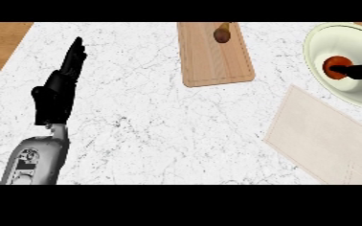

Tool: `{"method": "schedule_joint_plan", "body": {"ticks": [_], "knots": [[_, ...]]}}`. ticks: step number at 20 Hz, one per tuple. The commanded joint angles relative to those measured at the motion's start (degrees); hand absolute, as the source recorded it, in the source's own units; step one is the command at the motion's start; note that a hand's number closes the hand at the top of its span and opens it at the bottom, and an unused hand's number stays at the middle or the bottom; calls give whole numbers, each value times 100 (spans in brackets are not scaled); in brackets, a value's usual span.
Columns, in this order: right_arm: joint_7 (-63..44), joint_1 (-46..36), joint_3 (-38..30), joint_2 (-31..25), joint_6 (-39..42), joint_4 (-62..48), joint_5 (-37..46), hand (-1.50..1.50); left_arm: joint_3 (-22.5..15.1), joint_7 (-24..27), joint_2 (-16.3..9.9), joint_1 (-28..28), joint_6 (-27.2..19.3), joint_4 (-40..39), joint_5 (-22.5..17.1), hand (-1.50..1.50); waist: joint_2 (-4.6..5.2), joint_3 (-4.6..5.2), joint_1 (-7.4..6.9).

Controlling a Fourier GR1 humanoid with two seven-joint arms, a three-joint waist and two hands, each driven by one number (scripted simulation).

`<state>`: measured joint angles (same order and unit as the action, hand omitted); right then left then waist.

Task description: Pick the tomato from the placemat and place it in the bowl

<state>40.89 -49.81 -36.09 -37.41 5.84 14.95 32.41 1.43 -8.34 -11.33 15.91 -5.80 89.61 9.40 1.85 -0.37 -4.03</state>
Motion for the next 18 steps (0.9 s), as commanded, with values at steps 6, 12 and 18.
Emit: {"method": "schedule_joint_plan", "body": {"ticks": [6, 12, 18], "knots": [[469, 299, -484, -917, 1420, -523, -506, -150, 89, 20, -20, -64, 32, -111, -39, 0, -15, -2, 150], [938, 872, -606, -1457, 2630, -648, -696, -150, 172, -78, -154, -227, 33, 230, -7, 0, -53, -13, 169], [1102, 1031, -475, -1483, 3057, -506, -714, -150, 16, -110, 54, -326, -87, 342, 71, 0, -70, -19, 132]]}}
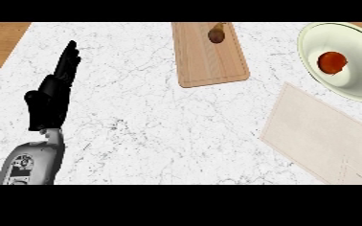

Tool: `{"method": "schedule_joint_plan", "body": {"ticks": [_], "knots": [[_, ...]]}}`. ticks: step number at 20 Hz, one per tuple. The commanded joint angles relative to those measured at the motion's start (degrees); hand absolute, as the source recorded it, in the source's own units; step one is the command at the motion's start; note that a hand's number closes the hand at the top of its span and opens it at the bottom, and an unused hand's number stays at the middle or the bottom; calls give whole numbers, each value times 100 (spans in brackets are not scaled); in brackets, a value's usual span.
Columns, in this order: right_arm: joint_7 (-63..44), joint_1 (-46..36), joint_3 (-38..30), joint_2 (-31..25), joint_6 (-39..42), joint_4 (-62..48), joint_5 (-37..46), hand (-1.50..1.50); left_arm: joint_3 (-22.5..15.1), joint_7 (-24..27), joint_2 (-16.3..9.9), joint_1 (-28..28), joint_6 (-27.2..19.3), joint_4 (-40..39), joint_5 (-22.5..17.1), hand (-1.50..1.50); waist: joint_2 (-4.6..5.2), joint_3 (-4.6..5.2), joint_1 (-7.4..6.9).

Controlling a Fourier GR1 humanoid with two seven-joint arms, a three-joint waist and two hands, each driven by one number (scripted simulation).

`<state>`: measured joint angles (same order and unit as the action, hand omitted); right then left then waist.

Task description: Pick the tomato from the placemat and place it in the bowl

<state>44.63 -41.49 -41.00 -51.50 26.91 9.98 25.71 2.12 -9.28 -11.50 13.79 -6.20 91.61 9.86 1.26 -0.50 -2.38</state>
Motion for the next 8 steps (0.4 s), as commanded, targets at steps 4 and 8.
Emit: {"method": "schedule_joint_plan", "body": {"ticks": [4, 8], "knots": [[939, 485, 71, -108, 1178, 72, -107, -150, -64, 116, 65, -84, -27, -45, 66, 0, -5, -5, 74], [1153, 734, 103, -63, 1171, 178, -196, -150, -72, -68, 100, -21, -77, 39, 89, 0, -26, -7, 106]]}}
